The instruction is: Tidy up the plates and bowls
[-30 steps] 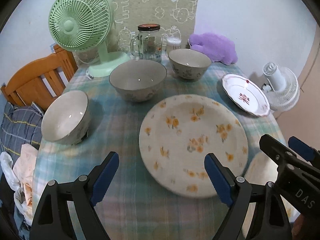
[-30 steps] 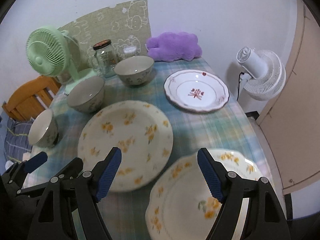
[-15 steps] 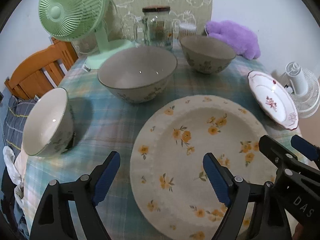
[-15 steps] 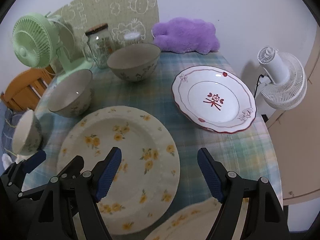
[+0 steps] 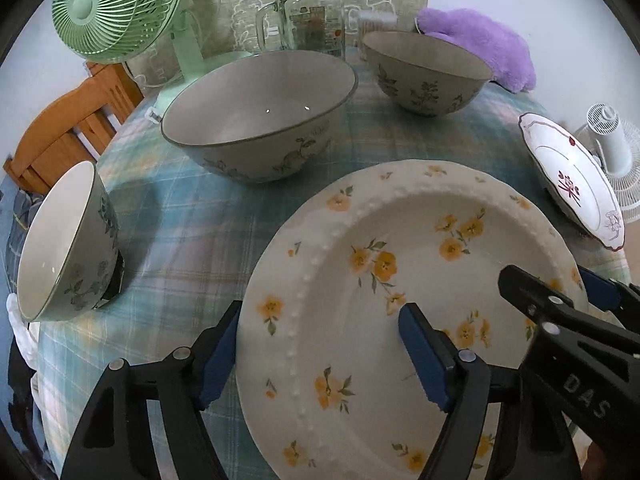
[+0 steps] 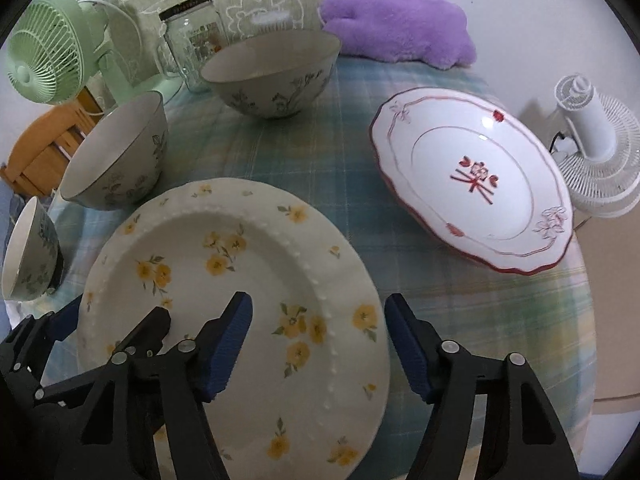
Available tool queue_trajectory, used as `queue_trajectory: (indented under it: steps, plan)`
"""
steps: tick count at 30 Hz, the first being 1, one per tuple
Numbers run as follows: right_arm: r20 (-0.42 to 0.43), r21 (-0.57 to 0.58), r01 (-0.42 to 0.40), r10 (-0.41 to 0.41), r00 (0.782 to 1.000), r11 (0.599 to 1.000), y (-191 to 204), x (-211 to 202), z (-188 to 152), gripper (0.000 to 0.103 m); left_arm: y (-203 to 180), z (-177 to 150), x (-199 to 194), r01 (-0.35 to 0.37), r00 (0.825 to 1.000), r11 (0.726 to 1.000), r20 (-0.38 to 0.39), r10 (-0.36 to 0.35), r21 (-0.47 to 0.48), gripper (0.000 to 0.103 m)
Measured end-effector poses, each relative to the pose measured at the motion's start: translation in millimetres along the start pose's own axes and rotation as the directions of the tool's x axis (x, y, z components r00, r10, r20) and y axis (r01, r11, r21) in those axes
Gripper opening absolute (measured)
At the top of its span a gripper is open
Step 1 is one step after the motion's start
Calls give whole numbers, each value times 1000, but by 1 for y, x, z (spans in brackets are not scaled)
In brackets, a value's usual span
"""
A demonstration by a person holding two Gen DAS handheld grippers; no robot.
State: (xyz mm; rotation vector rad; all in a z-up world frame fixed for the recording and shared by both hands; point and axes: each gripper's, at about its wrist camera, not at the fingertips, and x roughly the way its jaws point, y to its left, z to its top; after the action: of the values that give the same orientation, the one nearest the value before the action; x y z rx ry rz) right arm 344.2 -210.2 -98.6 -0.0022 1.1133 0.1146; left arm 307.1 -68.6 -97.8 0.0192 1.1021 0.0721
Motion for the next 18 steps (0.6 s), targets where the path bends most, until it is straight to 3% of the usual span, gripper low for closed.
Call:
queue_trajectory:
  steps: [5,12,18]
  plan:
    - [-8,-17,42,-42,999,999,5,2,0,68,2,0,-1,7,1000,1000,-12,-7,17,78]
    - [-45,-16,6,-6,999,1000,21,0,-7,68,20,-7,-4,-11,999,1000,-53,11,4,78]
    - [-35,-24,43,-43,998,999,29,6,-8,71,17,-7,-3,-23,999,1000,-41,23,7,80]
